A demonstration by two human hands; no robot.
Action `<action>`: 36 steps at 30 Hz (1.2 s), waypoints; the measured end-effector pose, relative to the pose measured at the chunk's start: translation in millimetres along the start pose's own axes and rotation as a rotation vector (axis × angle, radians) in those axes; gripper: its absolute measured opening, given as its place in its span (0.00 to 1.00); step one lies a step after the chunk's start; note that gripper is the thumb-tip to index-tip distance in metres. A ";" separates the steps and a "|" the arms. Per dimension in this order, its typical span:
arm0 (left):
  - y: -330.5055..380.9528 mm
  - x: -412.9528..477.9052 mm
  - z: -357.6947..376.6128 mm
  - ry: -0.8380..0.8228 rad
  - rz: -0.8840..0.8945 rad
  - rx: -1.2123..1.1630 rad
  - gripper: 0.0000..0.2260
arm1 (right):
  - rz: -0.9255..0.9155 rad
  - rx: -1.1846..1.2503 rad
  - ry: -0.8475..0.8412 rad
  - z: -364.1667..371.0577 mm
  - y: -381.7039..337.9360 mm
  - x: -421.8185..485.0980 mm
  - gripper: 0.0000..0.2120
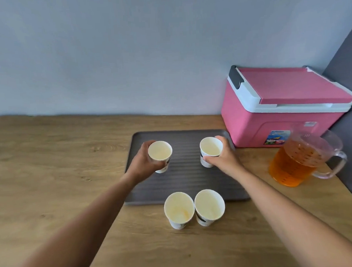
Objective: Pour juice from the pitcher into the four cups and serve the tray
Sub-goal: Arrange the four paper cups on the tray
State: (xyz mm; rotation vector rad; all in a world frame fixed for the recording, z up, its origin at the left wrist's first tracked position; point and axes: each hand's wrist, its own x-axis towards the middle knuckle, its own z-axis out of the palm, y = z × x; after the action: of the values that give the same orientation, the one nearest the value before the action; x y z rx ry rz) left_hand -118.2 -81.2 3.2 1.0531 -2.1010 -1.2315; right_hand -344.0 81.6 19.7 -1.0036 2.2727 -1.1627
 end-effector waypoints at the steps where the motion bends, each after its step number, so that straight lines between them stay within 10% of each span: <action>1: 1.1 11.1 4.4 0.005 -0.002 0.010 0.32 | -0.002 -0.008 -0.010 4.0 -1.7 10.5 0.38; 19: -10.5 83.0 30.5 -0.012 -0.065 0.021 0.37 | -0.005 0.020 -0.090 34.1 14.3 82.8 0.43; 27: -9.4 61.4 22.1 0.008 -0.097 0.017 0.55 | 0.006 0.097 -0.082 24.6 12.8 60.3 0.60; 36: -10.8 -43.6 -3.7 0.057 -0.067 -0.290 0.34 | 0.053 0.184 -0.261 -17.7 24.2 -30.1 0.51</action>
State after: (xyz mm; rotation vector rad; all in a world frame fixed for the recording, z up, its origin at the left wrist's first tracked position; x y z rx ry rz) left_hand -86.0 -51.0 -5.6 1.0191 -1.7897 -1.4679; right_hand -345.1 123.2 10.9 -0.9562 1.9409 -1.1234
